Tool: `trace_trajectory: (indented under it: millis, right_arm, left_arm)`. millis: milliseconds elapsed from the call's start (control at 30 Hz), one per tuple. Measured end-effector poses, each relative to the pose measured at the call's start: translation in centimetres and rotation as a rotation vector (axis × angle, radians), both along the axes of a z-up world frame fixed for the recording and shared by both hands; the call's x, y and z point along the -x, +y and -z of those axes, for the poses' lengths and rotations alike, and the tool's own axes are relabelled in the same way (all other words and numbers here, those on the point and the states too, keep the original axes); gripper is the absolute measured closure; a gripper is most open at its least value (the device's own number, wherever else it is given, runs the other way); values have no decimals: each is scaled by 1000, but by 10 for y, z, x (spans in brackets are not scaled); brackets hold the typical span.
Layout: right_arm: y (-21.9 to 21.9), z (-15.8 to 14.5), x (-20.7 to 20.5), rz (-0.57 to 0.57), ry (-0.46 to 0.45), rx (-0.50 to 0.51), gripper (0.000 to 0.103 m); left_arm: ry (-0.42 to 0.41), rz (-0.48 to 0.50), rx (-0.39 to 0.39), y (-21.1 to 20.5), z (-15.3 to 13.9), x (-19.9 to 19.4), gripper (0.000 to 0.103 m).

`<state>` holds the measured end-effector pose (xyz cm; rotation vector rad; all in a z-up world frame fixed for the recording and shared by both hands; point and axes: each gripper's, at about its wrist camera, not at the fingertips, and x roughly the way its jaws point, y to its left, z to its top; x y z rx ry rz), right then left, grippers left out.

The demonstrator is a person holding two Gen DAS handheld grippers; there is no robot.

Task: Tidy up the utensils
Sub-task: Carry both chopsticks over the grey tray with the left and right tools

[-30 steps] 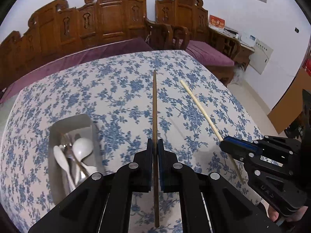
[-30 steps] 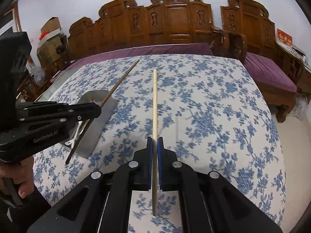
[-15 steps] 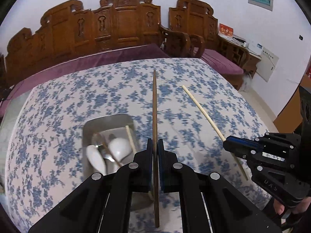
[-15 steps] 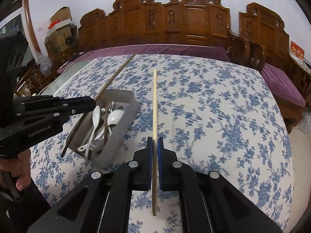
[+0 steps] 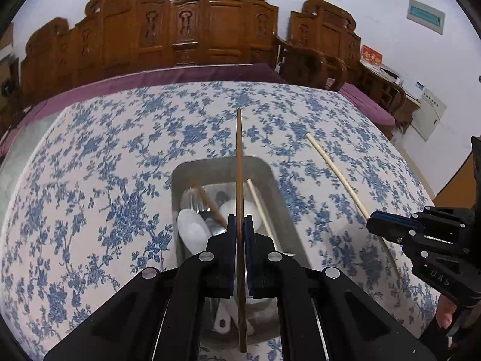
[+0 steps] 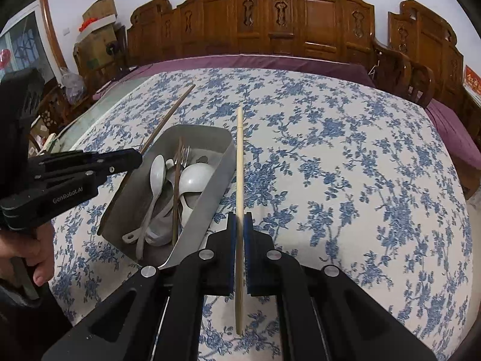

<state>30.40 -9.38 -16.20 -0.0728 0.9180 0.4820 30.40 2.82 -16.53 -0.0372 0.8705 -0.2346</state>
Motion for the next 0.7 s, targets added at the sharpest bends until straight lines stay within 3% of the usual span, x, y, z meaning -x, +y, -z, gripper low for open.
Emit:
trace_trajectory:
  millis: [267,700]
  right_arm:
    - [14,2,-5,-10,4,3,97]
    - [25,-2,-9,-14,2,-6,97]
  left_arm:
    - [17,-24,47,16,15,0,99]
    - [27,-23,48,15,21,-4,98]
